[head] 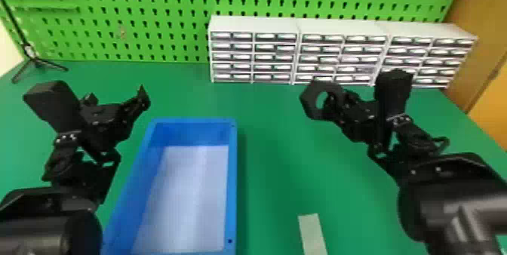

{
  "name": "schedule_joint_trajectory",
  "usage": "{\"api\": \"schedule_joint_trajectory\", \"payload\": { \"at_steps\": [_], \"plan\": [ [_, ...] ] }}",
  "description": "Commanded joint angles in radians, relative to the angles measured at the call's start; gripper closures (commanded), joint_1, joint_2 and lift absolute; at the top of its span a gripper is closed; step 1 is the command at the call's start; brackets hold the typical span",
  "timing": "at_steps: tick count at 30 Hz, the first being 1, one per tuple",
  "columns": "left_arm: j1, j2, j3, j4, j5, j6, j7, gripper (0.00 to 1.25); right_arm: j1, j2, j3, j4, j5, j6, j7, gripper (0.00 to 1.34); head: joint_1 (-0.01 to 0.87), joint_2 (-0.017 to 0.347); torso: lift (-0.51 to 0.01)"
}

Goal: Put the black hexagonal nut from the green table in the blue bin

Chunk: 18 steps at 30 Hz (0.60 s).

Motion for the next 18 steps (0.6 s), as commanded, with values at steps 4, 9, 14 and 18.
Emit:
{"api": "schedule_joint_trajectory", "payload": {
  "at_steps": [4,9,14,18],
  "plan": [
    [0.003,0.0,0.001,0.002,-0.002,0.001,0.0,0.13,-0.021,-0.02,0.085,0.062,-0.1,-0.169,-0.035,0.97,0.692,0.008,-0.097],
    [0.008,0.0,0.002,0.002,-0.004,0.001,0.0,0.13,-0.043,-0.035,0.161,0.108,-0.18,-0.233,-0.041,0.97,0.692,0.008,-0.097],
    [0.006,0.0,0.002,0.005,-0.005,0.001,0.0,0.13,-0.063,-0.041,0.233,0.151,-0.304,-0.241,-0.05,0.97,0.692,0.008,-0.097],
    [0.008,0.0,0.004,0.006,-0.005,0.001,0.0,0.13,-0.07,-0.04,0.27,0.165,-0.371,-0.243,-0.048,0.97,0.692,0.008,-0.097]
  ]
}}
